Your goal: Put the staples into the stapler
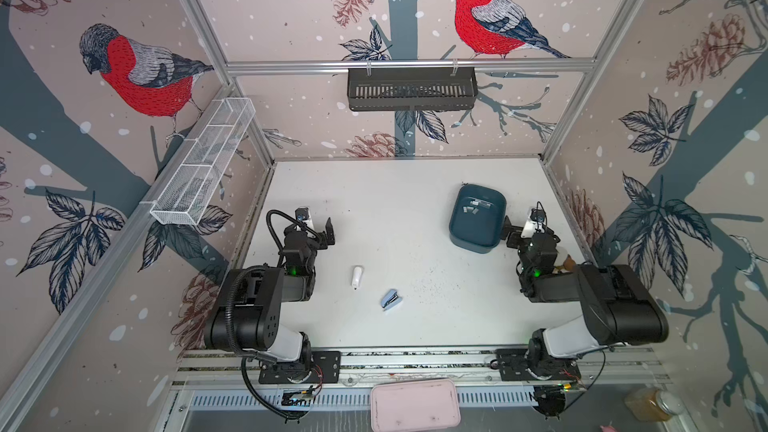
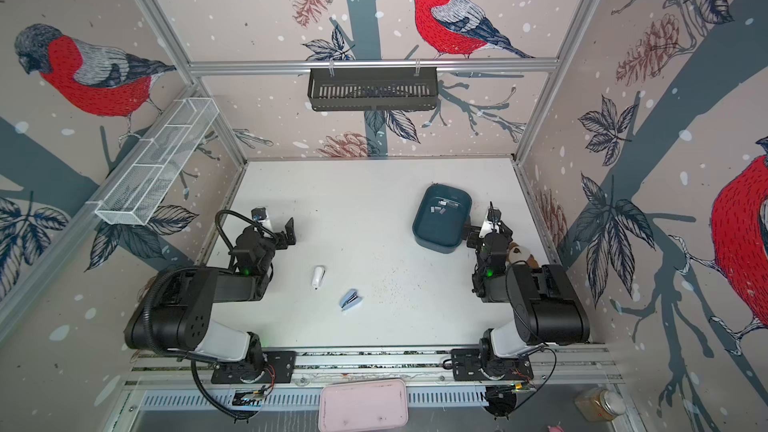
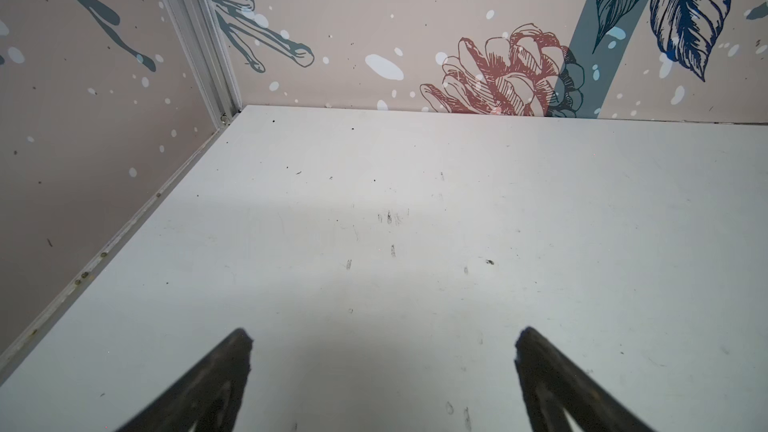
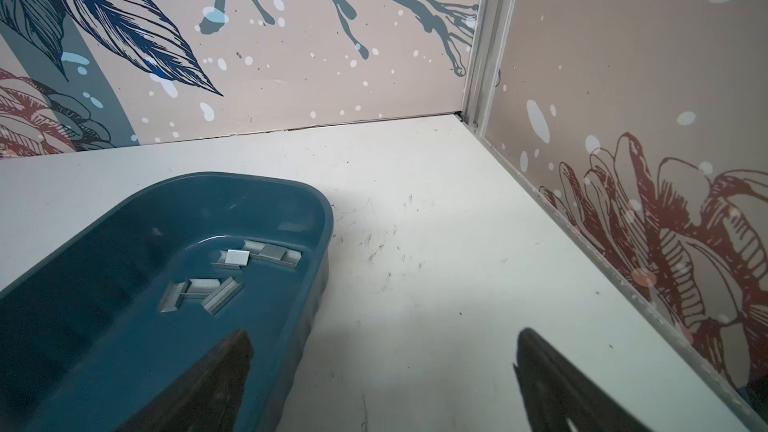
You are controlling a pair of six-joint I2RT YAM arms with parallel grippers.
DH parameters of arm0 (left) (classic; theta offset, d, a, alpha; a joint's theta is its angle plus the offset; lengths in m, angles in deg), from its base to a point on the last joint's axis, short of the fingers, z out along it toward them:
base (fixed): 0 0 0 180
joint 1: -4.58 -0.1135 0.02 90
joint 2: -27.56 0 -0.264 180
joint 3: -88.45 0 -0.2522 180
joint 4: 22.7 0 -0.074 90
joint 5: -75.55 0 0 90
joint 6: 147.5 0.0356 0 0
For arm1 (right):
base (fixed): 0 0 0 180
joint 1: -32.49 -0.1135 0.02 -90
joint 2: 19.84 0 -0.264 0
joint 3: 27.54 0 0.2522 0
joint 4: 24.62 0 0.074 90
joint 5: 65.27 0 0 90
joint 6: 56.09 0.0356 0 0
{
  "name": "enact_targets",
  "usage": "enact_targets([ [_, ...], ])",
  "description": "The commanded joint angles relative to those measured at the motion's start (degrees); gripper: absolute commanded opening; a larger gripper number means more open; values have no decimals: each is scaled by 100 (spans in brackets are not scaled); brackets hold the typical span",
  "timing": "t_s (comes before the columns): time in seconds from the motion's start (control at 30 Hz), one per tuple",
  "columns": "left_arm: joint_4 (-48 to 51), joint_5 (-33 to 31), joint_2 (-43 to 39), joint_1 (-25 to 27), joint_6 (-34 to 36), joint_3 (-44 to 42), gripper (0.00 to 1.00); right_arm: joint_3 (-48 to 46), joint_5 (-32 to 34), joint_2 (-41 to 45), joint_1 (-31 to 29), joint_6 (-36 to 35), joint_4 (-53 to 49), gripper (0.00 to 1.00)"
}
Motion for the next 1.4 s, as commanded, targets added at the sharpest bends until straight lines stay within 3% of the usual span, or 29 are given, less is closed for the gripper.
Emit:
enact_targets([
  [0.0, -135, 37, -13, -8, 2, 22, 98, -10, 41, 26, -8, -6, 168, 100],
  [1.37, -123, -92, -13, -16, -59, 35, 98, -9, 29, 23, 0, 3, 166, 100],
])
